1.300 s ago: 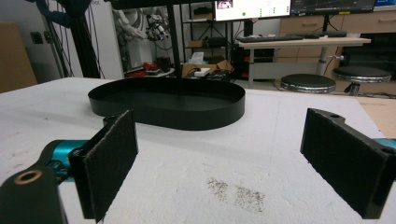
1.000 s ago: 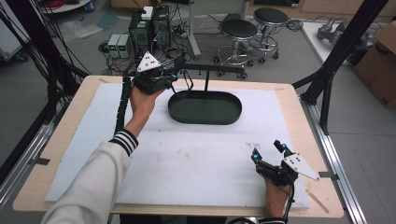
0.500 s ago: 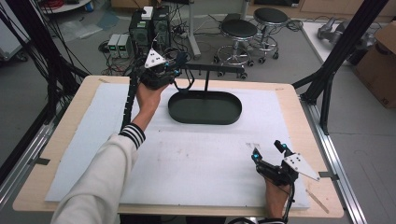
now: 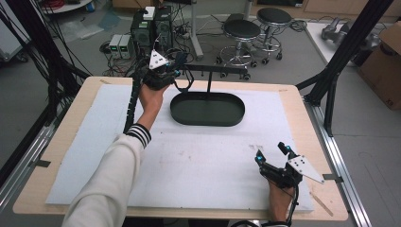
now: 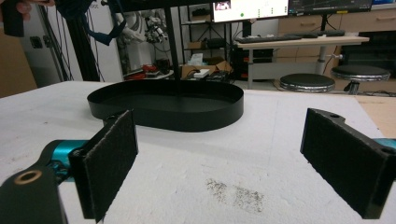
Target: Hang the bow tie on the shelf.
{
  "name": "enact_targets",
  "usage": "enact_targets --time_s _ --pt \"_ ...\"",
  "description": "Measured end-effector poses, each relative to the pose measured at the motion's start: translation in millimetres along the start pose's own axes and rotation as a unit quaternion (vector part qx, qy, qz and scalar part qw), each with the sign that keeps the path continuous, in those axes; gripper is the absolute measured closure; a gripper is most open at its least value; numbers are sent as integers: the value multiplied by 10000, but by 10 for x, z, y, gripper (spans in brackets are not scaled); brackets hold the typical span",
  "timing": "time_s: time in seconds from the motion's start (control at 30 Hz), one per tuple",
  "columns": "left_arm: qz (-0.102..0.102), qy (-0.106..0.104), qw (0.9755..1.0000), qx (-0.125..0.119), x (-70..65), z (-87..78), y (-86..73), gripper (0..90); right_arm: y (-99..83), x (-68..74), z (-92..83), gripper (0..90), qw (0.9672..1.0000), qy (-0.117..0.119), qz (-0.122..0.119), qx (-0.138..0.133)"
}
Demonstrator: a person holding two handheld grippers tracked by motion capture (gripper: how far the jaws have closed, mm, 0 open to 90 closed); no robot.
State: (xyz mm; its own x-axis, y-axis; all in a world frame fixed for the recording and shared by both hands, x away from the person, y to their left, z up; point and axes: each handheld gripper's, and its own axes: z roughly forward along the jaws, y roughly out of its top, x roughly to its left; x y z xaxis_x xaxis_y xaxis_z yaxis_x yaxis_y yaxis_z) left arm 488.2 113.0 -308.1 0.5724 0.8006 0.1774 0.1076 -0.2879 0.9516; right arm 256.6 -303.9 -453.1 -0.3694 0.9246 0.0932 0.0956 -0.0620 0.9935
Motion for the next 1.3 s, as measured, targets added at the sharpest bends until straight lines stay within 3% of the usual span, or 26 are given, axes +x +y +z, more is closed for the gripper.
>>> enact_targets --time_s 0.4,0.53,0.67,0.77,0.8,0.87,0.9,1.03,1.07,1.1,1.13,1.17,1.23,1.3 --pt "-120 145 9996 199 54 0 -142 738 -2 -10 -8 101 10000 22 32 -38" --pt "-74 83 9996 249 42 -2 -143 734 -2 -13 -7 101 10000 23 31 -43" --pt "1 -42 9989 464 17 29 -169 720 -1 -15 -8 101 10000 32 22 -37" --pt "-85 -103 9985 528 15 35 -194 712 0 -19 -8 101 10000 29 12 -51" --pt "-289 -221 9976 582 23 43 -216 707 0 -17 -9 101 10000 26 32 -52" --pt "-392 -261 9968 653 26 51 -228 658 -1 -20 -8 101 10000 32 36 -58" --pt "-408 -214 9955 829 19 59 -247 620 -1 -19 -9 101 10000 39 57 -57" --pt "-409 -149 9955 840 4 50 -255 382 0 -24 -12 101 9999 38 106 -50" --pt "-669 -410 9946 680 23 41 -256 311 0 -24 -13 101 9999 39 113 -51" --pt "-669 -410 9946 680 23 41 -256 229 0 -24 -12 101 9999 40 120 -53" --pt "-810 -488 9933 670 36 33 -257 229 0 -24 -12 101 9999 40 120 -53" --pt "-956 -545 9917 658 51 20 -258 145 -2 -24 -14 101 9999 49 87 -62" --pt "-1147 -512 9901 623 108 -74 -289 134 -2 -22 -15 101 10000 50 29 -78" --pt "-1163 -471 9905 570 128 -124 -310 126 -4 -19 -18 101 9999 68 29 -92"
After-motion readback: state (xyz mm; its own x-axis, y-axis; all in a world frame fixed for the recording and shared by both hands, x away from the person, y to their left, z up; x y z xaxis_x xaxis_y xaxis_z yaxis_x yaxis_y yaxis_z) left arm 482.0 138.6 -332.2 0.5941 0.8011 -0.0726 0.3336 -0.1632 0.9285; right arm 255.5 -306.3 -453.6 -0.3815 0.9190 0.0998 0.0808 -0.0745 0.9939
